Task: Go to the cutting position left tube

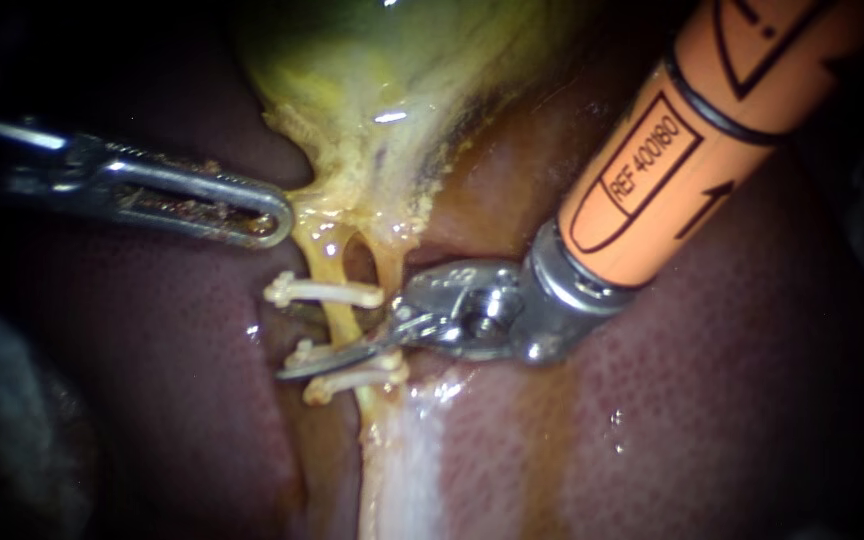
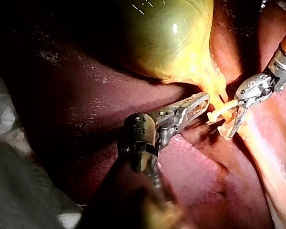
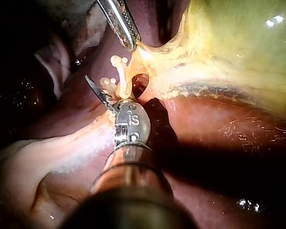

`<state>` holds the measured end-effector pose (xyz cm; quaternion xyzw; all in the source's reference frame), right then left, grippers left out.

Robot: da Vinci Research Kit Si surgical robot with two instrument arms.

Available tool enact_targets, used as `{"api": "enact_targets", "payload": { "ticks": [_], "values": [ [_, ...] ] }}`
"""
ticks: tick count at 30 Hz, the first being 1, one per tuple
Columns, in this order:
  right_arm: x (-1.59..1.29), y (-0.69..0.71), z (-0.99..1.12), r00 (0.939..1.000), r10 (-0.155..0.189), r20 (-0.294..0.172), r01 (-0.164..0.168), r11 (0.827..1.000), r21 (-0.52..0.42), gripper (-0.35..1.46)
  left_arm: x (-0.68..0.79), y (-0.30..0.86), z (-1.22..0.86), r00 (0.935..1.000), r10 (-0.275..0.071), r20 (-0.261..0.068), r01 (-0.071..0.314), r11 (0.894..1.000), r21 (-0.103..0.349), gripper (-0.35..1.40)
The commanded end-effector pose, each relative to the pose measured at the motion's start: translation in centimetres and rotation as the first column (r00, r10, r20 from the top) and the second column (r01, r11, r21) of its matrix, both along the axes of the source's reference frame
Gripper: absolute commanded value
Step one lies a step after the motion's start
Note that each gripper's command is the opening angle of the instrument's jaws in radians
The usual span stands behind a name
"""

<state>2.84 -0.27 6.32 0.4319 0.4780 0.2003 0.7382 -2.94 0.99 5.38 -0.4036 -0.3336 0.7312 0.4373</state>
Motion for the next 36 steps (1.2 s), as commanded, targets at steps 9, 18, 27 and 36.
{"api": "enact_targets", "payload": {
  "ticks": [9,18,27,36],
  "values": [
    [0.13,-0.05,-0.1,0.9986,0.026,-0.047,-0.025,0.999,0.023,1.45,-0.01,0.0,0.0,1.0,0.0,0.0,0.0,1.0,0.0,-0.35],
    [0.17,-0.02,-0.47,0.9942,0.042,-0.1,-0.035,0.997,0.064,1.45,0.0,0.0,0.0,1.0,0.0,0.0,0.0,1.0,0.0,-0.35],
    [0.18,-0.03,-0.54,0.9932,0.035,-0.111,-0.027,0.997,0.072,1.45,0.0,0.0,0.01,1.0,0.0,0.0,0.0,1.0,0.0,-0.35],
    [0.18,-0.03,-0.54,0.9937,0.037,-0.106,-0.028,0.996,0.082,1.43,0.0,0.0,0.01,1.0,0.0,0.0,0.0,1.0,0.0,-0.35]
  ]
}}
